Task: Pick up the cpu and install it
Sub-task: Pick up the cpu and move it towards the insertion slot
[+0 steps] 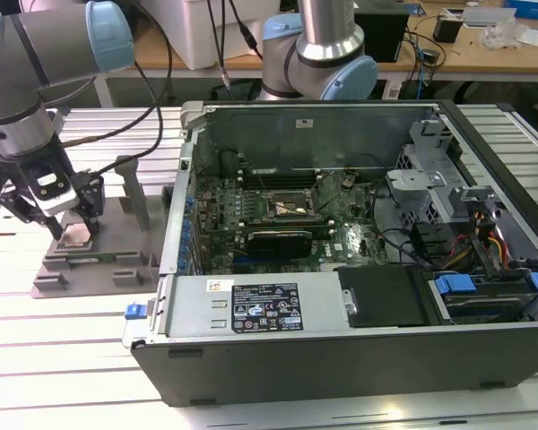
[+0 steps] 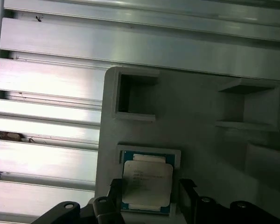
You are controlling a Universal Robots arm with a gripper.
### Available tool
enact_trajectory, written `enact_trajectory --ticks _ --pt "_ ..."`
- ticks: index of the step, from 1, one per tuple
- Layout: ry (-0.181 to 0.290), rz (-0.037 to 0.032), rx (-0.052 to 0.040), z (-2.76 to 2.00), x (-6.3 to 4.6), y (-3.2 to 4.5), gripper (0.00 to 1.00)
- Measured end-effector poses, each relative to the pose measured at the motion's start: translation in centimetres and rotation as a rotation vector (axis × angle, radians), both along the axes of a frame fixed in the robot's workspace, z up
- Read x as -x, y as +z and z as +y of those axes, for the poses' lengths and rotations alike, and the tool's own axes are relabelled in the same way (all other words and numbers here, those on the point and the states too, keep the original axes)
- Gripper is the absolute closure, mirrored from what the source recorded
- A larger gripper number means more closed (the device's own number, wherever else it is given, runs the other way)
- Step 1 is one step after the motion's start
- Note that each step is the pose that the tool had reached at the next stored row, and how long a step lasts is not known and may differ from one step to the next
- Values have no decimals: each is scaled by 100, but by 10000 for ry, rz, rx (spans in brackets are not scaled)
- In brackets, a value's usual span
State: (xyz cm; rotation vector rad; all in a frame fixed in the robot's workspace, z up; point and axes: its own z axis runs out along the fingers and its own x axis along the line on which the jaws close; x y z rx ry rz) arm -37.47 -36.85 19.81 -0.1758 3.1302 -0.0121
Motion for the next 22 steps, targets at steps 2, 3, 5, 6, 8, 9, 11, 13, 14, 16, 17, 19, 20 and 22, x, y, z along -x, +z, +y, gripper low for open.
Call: enact_trajectory --ticks 2,3,5,6,8,9,11,13,14,16,17,19,20,22 --pt "-3 2 1 9 8 -12 40" --pt "-2 1 1 15 17 -20 40" --pt "-1 0 0 28 21 -50 40" --pt "-1 1 1 33 22 -58 40" --pt "0 2 1 40 22 -73 40" --pt "1 3 2 40 24 -78 40" --pt "-1 0 0 41 29 -88 40" --pt "-1 2 2 41 30 -88 40" --pt "-1 2 1 41 30 -88 40" --pt "-1 2 1 41 30 -88 40" --pt "-1 1 1 41 30 -88 40" --pt "-2 3 3 41 31 -87 40" --pt "-2 4 3 41 31 -87 41" --pt "-2 2 1 40 31 -88 45"
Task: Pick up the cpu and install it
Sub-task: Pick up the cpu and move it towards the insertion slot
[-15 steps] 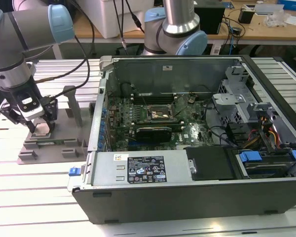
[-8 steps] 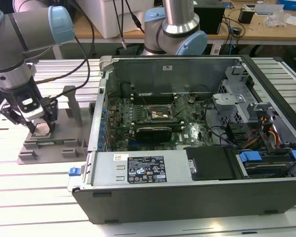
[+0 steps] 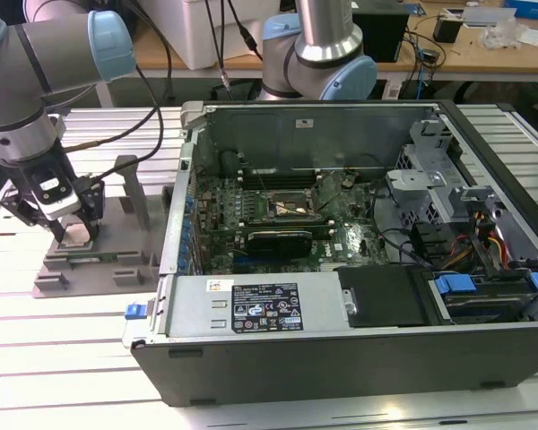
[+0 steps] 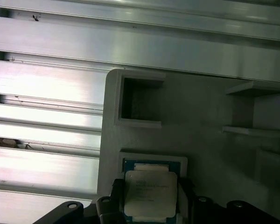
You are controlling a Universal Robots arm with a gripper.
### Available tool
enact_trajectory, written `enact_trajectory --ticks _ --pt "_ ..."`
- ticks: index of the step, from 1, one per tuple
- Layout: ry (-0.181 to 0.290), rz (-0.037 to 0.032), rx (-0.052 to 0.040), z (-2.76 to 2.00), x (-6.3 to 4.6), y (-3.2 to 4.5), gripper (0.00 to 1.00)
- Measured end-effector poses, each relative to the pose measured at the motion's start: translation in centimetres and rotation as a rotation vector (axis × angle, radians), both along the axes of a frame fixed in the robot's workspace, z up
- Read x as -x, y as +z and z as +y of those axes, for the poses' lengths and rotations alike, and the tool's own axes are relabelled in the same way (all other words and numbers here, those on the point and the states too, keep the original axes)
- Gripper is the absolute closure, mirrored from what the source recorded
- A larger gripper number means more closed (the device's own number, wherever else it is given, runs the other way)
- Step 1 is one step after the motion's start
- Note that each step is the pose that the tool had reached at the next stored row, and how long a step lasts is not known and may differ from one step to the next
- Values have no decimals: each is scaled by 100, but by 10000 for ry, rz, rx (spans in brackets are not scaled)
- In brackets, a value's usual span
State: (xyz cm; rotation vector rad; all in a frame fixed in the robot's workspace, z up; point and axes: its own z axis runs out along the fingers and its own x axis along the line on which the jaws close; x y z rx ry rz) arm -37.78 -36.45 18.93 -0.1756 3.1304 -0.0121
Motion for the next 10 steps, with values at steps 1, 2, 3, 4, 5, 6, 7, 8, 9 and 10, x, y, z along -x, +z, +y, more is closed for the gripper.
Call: enact_trajectory --ticks 1,2,3,4,5,6,7,8,9,10 --pt "0 0 0 0 0 0 45" --pt "0 0 0 0 0 0 45" --pt "0 0 0 0 0 0 45" --pt "0 -1 0 0 0 0 45" --pt "0 -1 0 0 0 0 45" --pt "0 -1 1 -1 0 0 45" --pt "0 -1 1 -1 0 0 45" --pt "0 0 9 -1 0 0 45" --pt "2 -5 13 -2 -1 17 45" --pt "2 -2 15 -1 -1 44 45"
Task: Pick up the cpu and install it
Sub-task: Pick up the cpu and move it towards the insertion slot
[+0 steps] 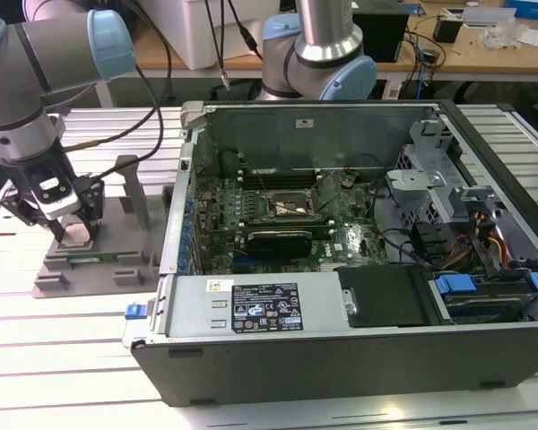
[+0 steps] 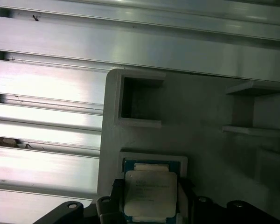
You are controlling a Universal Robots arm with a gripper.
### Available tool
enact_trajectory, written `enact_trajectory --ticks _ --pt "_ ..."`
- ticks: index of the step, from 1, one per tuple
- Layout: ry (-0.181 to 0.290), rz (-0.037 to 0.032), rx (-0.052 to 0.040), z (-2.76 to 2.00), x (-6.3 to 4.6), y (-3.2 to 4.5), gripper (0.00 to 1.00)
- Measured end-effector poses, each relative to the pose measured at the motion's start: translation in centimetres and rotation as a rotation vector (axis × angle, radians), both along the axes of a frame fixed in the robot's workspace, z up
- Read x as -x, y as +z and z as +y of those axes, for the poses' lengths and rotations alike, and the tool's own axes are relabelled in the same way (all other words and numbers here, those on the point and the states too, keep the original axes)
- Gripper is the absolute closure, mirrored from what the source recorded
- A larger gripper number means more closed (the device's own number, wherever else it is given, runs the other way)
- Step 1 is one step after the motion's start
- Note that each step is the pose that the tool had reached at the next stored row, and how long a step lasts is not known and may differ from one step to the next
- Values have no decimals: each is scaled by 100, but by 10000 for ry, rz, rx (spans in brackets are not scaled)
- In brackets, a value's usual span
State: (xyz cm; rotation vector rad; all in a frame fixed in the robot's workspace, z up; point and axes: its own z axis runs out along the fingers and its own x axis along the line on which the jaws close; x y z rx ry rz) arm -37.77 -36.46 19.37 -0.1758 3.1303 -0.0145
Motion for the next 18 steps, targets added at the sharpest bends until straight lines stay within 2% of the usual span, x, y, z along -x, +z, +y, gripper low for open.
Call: enact_trajectory --ticks 11,14,18 --pt "-1 1 -2 1 1 310 45" --pt "0 1 -3 9 0 452 45" --pt "-2 1 -13 9 1 577 45"
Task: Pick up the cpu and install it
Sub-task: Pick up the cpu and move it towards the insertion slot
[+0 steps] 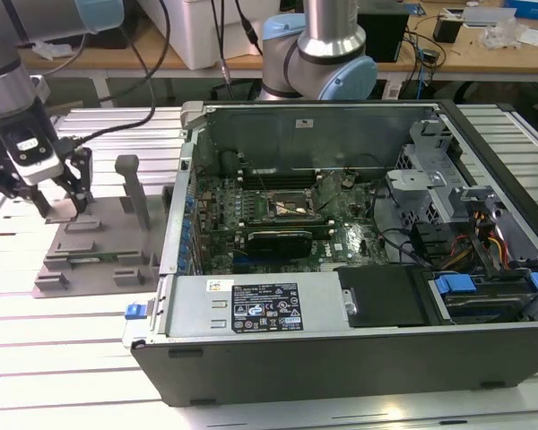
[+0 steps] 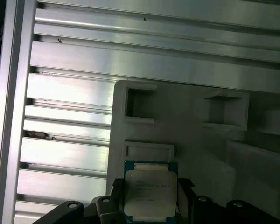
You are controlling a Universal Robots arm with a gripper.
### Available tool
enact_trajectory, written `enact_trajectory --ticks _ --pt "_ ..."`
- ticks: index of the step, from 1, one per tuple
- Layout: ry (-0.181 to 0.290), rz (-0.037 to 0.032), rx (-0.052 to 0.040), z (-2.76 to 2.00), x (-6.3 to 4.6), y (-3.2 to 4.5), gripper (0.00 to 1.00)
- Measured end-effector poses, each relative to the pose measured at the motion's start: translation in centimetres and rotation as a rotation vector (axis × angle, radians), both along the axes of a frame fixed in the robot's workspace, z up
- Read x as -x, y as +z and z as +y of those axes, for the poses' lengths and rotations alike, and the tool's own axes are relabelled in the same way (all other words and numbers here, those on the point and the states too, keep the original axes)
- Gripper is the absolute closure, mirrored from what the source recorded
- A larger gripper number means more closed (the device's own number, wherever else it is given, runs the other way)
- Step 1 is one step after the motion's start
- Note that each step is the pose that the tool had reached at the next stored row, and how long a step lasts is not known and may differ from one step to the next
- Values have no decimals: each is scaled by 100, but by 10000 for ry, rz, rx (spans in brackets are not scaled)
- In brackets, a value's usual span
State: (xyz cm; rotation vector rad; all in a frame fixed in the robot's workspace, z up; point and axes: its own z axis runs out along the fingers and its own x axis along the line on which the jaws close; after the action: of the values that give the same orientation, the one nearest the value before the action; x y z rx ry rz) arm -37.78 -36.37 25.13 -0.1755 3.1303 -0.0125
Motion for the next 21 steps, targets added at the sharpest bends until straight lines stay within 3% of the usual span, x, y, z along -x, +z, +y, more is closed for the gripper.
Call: enact_trajectory --ticks 4,9,15,18,21 --pt "1 1 -5 0 0 154 45" --pt "1 0 -12 0 0 435 45" --pt "1 1 -12 0 0 673 45" --pt "1 0 -13 0 0 888 45" --pt "1 0 -13 0 -1 1005 45"
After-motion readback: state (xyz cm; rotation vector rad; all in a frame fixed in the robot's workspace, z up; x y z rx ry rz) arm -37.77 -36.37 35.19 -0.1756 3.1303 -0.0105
